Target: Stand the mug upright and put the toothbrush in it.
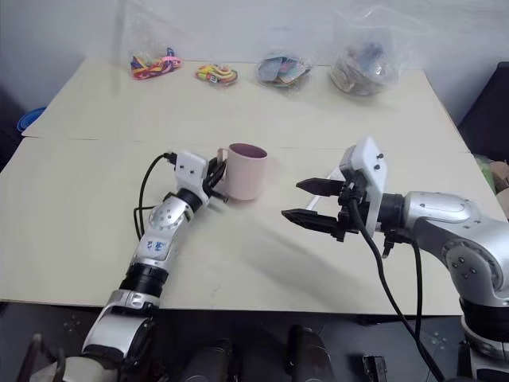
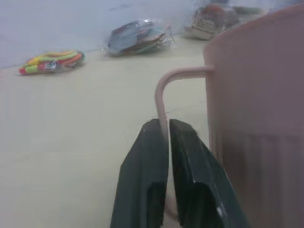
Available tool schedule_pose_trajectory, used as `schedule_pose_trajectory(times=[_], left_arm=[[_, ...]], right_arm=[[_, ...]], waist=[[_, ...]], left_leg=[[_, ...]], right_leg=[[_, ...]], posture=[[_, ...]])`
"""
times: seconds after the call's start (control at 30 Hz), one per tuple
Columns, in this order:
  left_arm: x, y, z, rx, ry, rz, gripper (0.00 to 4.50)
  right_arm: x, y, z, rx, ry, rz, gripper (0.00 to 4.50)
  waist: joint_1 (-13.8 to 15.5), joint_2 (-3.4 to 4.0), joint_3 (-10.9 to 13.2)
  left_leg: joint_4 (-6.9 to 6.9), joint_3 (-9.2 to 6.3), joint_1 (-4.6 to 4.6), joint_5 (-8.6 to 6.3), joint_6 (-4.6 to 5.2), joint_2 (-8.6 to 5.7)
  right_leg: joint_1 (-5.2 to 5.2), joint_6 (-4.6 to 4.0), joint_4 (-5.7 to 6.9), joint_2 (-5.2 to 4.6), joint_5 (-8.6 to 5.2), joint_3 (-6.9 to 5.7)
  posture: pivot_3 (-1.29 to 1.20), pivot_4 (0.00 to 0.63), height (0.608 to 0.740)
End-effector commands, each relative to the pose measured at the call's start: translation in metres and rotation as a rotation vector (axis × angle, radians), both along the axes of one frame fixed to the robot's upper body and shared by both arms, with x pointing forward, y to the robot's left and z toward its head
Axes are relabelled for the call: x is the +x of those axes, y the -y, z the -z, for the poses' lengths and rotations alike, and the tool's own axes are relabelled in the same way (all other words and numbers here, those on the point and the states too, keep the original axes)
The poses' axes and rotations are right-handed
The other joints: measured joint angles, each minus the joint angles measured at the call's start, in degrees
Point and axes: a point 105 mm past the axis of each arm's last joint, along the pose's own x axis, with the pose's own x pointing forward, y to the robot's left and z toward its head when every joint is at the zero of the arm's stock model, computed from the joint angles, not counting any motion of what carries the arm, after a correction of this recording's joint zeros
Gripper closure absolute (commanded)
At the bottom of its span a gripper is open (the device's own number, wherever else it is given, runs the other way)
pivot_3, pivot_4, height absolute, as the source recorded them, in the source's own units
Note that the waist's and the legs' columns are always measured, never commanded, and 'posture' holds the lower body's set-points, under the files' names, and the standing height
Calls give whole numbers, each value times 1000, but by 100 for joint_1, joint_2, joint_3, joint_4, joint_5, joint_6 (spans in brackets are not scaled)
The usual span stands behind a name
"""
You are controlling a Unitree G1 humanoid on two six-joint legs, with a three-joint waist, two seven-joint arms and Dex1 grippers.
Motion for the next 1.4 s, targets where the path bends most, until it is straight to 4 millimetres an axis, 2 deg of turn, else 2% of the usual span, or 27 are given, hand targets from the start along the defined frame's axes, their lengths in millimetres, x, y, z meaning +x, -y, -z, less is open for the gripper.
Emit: schedule_pose_trajectory(times=[0.03, 0.17, 0.33, 0.5, 0.6, 0.67, 0.73, 0.87, 1.0, 1.13, 1.27, 1.33, 1.4], left_arm=[[-13, -4, -14, 3, 44, 30, 2902], [-28, -21, -24, 55, 65, -1, 1673], [-44, -40, -43, 13, -7, 19, 60], [-81, -46, -72, 37, -152, 282, 60], [-123, -50, -104, 148, -258, 561, 60], [-146, -49, -122, 213, -313, 710, 60], [-158, -48, -137, 255, -333, 801, 60], [-152, -44, -159, 301, -289, 836, 60], [-145, -40, -164, 368, -260, 851, 60], [-142, -38, -168, 366, -237, 859, 60], [-140, -39, -166, 371, -233, 851, 60], [-139, -39, -165, 371, -233, 851, 60], [-137, -39, -162, 379, -231, 853, 60]], right_arm=[[-1, 5, -7, -2, 31, 28, 906], [9, 8, -4, 30, 14, 85, 906], [26, 12, 1, 35, -7, 191, 906], [63, 33, 14, 16, -76, 473, 906], [88, 45, 20, 43, -153, 668, 906], [96, 39, 25, 76, -230, 706, 906], [104, 30, 34, 81, -299, 733, 906], [120, 13, 55, 127, -441, 802, 906], [129, 17, 64, 88, -403, 947, 906], [131, 18, 53, 105, -326, 975, 906], [123, 11, 27, 147, -237, 913, 906], [121, 18, 16, 155, -190, 935, 906], [121, 35, 13, 144, -161, 1003, 906]], waist=[[0, 0, 0], [-1, 0, 0], [-1, 0, 0], [-40, 1, 0], [-81, 6, 0], [-136, 7, 0], [-137, 30, 3], [-164, 34, 3], [-188, 45, 9], [-227, 45, 10], [-318, 51, 13], [-327, 51, 13], [-328, 52, 13]], left_leg=[[0, -1, 0, 0, 0, 0], [3, -3, -2, 0, 0, 1], [3, -5, -1, 0, 0, 2], [2, -6, 1, 0, -1, 15], [-2, -4, -1, 1, -3, 16], [-4, -3, -1, 2, -5, 12], [-7, -9, -3, 3, -6, 8], [-16, -8, 3, 4, -9, 3], [-26, -5, 2, 6, -12, 1], [-33, -4, 1, 6, -12, 3], [-36, -6, 1, 7, -15, 8], [-37, -6, 1, 8, -16, 10], [-37, -5, 2, 8, -16, 11]], right_leg=[[0, 0, 0, 0, 0, 0], [0, 0, 0, -2, 0, 1], [1, 0, 3, -3, 0, 4], [-1, -4, 6, 3, -2, 4], [-4, -9, 7, 4, -5, 4], [-6, -12, 7, 6, -7, 3], [-4, -13, 2, 5, -8, -1], [-1, -13, 1, 9, -8, 1], [-5, -13, -2, 15, -8, 3], [-5, -13, -11, 19, -8, 4], [-6, -13, -12, 21, -8, 3], [-8, -13, -12, 23, -8, 4], [-8, -13, -12, 25, -8, 5]], posture=[[0, 150, 740], [0, 150, 740], [0, 150, 740], [0, 150, 740], [0, 150, 740], [0, 150, 740], [0, 150, 740], [0, 150, 740], [0, 150, 740], [0, 150, 740], [0, 150, 740], [0, 150, 740], [0, 150, 740]])
